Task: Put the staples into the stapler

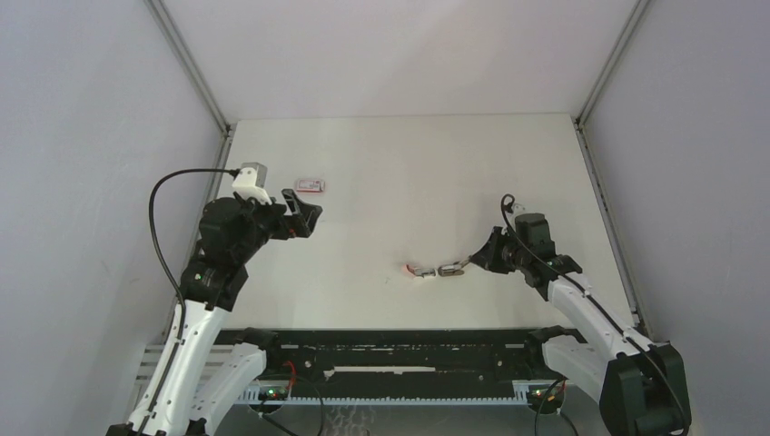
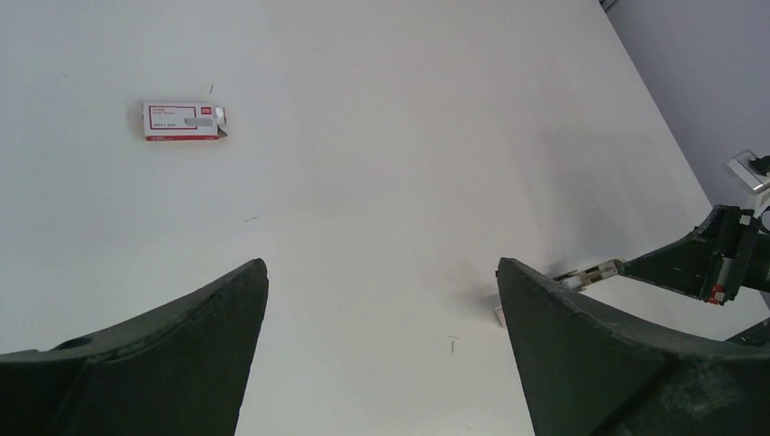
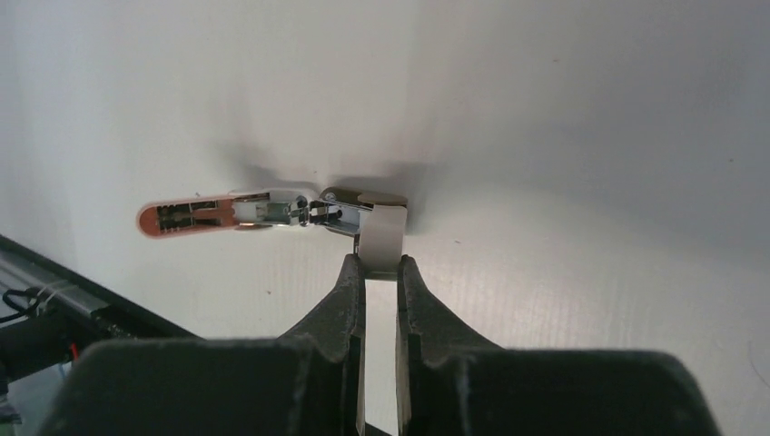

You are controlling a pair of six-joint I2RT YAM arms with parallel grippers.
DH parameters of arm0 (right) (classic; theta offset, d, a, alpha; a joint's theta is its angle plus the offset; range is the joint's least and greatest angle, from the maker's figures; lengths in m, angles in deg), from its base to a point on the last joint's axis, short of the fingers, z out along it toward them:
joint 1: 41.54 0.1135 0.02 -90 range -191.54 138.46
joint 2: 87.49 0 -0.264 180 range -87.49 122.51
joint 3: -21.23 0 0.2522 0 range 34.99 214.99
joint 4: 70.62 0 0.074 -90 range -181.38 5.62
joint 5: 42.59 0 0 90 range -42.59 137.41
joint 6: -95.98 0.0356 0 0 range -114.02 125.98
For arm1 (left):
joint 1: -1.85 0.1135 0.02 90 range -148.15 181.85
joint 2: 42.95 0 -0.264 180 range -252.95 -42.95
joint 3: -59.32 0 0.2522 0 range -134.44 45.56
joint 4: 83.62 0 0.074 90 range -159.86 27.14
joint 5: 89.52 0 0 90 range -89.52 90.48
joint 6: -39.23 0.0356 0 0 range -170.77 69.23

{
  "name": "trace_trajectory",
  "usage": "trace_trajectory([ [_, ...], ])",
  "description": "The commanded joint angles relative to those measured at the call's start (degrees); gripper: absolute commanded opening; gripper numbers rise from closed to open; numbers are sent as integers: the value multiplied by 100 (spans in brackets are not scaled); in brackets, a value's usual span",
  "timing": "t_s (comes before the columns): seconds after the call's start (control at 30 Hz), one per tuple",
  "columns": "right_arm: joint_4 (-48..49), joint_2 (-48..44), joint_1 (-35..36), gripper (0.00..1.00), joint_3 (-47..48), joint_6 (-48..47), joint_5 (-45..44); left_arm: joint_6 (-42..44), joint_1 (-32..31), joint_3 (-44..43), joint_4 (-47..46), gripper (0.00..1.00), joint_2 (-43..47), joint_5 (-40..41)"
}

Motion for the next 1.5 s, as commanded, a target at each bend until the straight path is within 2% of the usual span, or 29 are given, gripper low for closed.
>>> trace_trajectory([
  [0.0, 394, -3, 15, 0, 8, -152, 515, 150, 71, 55, -54, 100, 79, 96],
  [0.3, 301, 25, 15, 2, 9, -204, 443, 141, 91, 81, -55, 100, 89, 70],
  [0.4, 291, 45, 17, 10, 9, -203, 379, 141, 88, 88, -48, 100, 96, 63],
  [0.6, 272, 13, 15, 38, 9, -187, 309, 132, 94, 97, -36, 100, 110, 65],
  [0.73, 254, -82, 8, 52, 10, -189, 282, 130, 95, 95, -36, 100, 138, 74],
  [0.9, 54, -372, -9, 65, 76, -298, 14, -21, 94, 95, -116, 100, 165, 105],
  [1.07, -467, -901, -54, 69, 474, -535, -508, -1188, 101, 489, -1120, 100, 117, -81],
  [1.17, -539, -1106, -56, 69, 641, -602, -772, -1656, 97, 643, -1525, 100, -322, 422],
  [1.23, -447, -1169, -56, 69, 674, -551, -831, -1677, 112, 667, -1631, 100, -793, 1302],
  [1.47, -46, -1054, -40, 68, 723, -231, -617, -1957, 276, 157, -1795, 99, -3024, 2761],
])
